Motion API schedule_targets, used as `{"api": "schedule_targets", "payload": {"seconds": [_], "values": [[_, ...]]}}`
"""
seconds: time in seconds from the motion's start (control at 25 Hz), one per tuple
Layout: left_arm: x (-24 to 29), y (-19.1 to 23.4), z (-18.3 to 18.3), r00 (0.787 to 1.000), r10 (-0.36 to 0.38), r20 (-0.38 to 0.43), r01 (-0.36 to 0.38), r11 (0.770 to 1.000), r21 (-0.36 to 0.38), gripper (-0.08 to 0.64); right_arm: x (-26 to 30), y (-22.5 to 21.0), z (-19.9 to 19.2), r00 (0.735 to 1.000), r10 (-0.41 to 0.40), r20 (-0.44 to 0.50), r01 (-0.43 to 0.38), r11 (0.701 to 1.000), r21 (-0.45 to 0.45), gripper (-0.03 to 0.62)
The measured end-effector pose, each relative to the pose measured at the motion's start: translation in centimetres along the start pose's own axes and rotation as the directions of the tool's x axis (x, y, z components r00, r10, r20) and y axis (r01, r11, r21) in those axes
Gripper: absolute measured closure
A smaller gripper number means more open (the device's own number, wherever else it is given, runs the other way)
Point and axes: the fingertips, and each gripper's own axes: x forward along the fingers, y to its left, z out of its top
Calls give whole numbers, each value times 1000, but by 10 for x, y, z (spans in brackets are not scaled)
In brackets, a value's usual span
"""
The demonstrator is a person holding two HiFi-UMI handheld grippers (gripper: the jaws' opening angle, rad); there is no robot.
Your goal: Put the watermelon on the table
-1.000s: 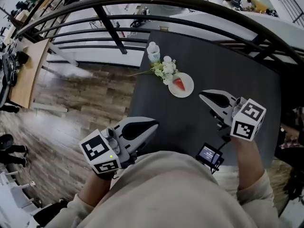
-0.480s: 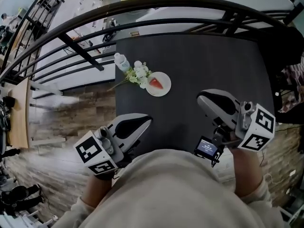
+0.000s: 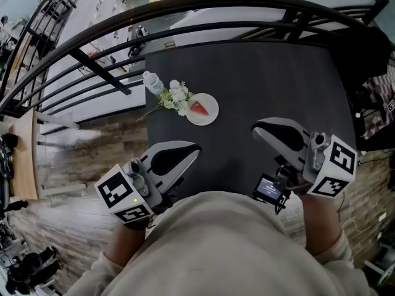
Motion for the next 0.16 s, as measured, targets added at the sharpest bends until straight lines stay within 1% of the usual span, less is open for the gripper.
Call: {"api": "schedule_targets", "payload": {"seconds": [0.16], "values": [[-4,-1,6,1000,6,6,-6,1000,-9,557,1,3,9,1000,-7,4,7,1000,0,578]]}}
